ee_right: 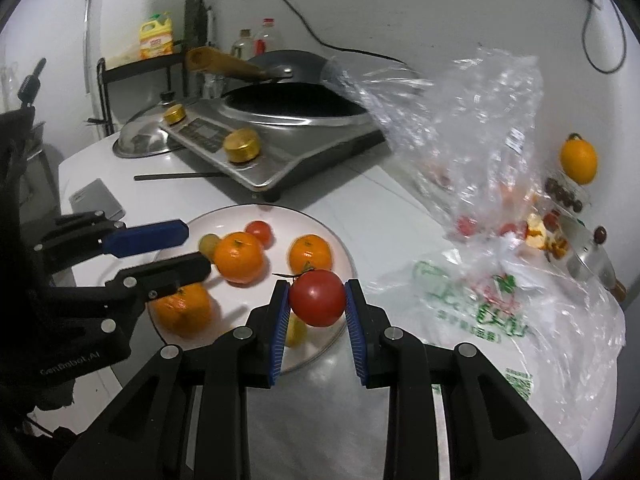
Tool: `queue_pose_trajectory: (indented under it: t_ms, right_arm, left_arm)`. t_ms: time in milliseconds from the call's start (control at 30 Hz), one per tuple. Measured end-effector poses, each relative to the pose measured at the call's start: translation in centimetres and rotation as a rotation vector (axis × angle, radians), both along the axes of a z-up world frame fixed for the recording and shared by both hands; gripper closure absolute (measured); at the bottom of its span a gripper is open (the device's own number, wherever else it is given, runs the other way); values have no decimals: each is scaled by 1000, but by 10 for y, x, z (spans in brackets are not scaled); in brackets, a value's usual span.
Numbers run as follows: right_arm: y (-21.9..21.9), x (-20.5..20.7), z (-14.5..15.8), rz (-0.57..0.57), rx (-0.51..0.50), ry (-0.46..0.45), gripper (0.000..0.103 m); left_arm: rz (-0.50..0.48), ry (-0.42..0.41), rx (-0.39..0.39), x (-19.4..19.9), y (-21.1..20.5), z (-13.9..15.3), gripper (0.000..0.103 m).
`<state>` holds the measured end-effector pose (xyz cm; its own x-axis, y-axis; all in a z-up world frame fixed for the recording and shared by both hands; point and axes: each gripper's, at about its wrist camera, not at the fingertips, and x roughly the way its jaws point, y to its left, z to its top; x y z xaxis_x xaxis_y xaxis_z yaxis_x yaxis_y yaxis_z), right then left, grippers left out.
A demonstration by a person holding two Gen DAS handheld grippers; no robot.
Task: Organize fruits
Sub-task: 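Lower and release the yellow fruit with the left gripper while the right releases the tomato onto the plate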
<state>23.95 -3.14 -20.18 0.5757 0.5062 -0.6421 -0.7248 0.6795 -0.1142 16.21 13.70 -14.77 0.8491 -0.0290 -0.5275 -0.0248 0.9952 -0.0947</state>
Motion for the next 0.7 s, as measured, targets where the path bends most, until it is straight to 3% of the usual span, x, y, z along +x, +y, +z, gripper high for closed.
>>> queue_pose_trajectory:
  t_ms: [300,700]
  right_arm:
    - [38,-2,-19,44,-32,54,74]
    - [54,3,-41,33,-80,107,74]
  left_arm:
    - [44,-3,-14,-12,29,-6,69]
    - [62,5,-25,-16,44,-14,68]
